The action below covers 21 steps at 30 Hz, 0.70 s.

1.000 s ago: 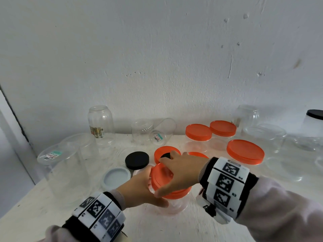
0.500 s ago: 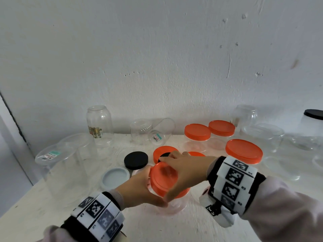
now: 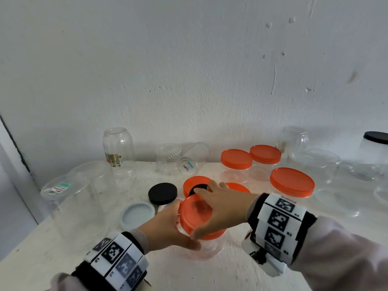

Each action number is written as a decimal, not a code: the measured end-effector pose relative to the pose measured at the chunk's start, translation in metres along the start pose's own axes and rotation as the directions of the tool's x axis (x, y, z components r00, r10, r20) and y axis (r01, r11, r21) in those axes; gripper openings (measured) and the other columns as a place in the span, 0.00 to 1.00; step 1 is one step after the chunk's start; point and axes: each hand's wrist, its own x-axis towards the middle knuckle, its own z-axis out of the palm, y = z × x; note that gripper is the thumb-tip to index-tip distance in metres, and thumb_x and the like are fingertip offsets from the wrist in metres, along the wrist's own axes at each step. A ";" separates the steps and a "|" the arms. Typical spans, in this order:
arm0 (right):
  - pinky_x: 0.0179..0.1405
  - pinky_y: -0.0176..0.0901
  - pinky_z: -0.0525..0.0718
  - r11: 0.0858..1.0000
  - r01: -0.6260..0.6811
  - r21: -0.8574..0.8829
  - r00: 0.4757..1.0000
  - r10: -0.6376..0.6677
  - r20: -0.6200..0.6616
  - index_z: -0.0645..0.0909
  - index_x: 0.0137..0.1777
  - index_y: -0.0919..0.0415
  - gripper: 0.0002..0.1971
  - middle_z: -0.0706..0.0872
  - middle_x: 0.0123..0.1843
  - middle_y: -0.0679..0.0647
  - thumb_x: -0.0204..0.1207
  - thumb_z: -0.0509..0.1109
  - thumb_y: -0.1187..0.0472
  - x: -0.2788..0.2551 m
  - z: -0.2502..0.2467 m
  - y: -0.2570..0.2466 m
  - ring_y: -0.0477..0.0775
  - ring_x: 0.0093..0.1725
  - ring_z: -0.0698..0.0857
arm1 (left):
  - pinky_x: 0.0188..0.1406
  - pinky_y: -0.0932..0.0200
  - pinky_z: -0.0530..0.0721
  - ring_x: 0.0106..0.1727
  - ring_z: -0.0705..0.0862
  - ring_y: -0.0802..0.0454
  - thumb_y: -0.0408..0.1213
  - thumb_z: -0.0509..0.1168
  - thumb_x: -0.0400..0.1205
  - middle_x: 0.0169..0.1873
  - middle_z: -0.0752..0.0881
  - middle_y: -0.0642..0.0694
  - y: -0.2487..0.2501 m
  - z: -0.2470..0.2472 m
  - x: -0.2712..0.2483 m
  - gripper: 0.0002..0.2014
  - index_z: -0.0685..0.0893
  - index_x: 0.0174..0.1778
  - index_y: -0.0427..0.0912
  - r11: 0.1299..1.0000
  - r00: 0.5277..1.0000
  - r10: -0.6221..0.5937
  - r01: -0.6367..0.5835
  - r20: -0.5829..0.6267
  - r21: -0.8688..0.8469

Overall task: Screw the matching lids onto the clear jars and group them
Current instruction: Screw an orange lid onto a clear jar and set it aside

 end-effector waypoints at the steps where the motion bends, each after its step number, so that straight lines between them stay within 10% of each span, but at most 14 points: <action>1: 0.69 0.59 0.71 0.999 0.030 0.023 0.999 -0.031 0.042 0.47 0.81 0.41 0.53 0.55 0.78 0.45 0.61 0.70 0.26 -0.001 -0.004 0.001 0.58 0.78 0.58 | 0.71 0.53 0.77 0.67 0.79 0.57 0.44 0.85 0.59 0.65 0.78 0.56 0.000 0.000 0.000 0.46 0.66 0.69 0.54 1.000 1.000 -0.001 0.001 -0.001 -0.001; 21: 0.61 0.53 0.73 0.987 0.046 -0.152 0.985 -0.071 -0.158 0.55 0.81 0.51 0.49 0.64 0.75 0.54 0.66 0.60 0.22 -0.003 0.014 -0.001 0.60 0.70 0.65 | 0.70 0.58 0.76 0.68 0.76 0.57 0.45 0.83 0.62 0.66 0.75 0.60 0.004 0.000 0.000 0.44 0.61 0.66 0.62 0.997 0.999 -0.033 0.032 0.021 0.064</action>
